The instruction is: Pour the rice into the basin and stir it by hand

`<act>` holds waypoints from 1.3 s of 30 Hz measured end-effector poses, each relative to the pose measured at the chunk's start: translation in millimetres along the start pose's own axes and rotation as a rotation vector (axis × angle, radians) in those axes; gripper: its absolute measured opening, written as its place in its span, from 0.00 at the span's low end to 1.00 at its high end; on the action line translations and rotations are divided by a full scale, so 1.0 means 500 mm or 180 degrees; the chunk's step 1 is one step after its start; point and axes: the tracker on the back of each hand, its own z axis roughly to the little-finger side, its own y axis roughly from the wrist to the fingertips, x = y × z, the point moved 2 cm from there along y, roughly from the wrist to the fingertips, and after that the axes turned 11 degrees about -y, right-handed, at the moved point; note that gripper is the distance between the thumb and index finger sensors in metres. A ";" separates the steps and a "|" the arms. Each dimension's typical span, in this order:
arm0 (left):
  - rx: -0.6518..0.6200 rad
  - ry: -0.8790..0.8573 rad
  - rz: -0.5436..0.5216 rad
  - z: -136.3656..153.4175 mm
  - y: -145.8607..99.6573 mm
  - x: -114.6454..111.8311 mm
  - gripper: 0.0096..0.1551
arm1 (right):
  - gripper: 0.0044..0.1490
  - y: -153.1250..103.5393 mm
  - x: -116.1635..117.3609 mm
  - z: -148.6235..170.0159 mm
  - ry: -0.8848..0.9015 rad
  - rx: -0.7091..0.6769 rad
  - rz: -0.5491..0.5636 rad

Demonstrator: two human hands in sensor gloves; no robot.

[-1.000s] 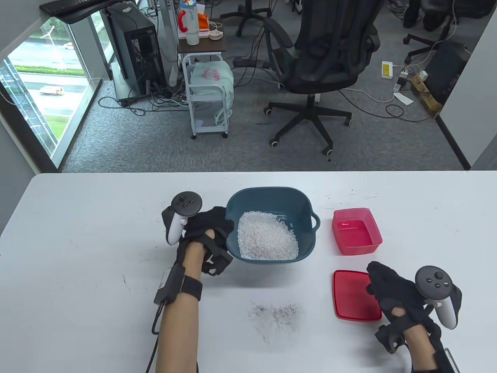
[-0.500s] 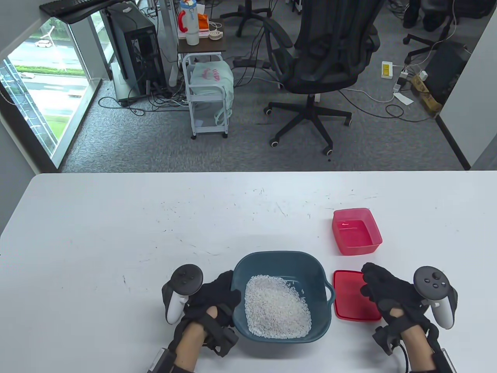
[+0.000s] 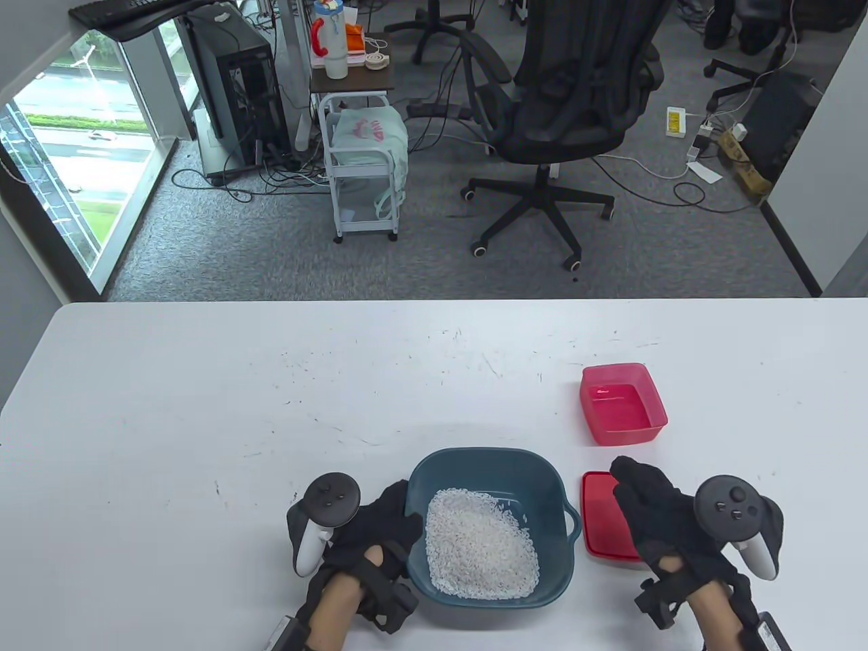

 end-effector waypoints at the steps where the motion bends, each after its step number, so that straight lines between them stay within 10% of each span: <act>1: 0.0015 -0.0030 0.0003 0.001 0.000 0.000 0.42 | 0.38 0.004 0.001 -0.031 -0.0053 -0.0187 -0.0042; 9: 0.0028 -0.0113 0.0021 0.003 -0.002 0.002 0.42 | 0.37 0.050 0.126 -0.208 -0.1143 -0.0981 -0.1395; 13: 0.0049 -0.0158 0.0025 0.004 -0.002 0.002 0.42 | 0.37 0.070 0.221 -0.219 -0.1621 -0.0894 -0.2402; 26: 0.0032 -0.0116 -0.0004 0.005 0.000 0.004 0.42 | 0.35 0.071 0.351 -0.209 -0.3004 -0.0373 -0.3571; 39: 0.0031 -0.0200 -0.0038 0.008 -0.001 0.004 0.41 | 0.36 0.117 0.409 -0.236 -0.1127 -0.0486 -0.4058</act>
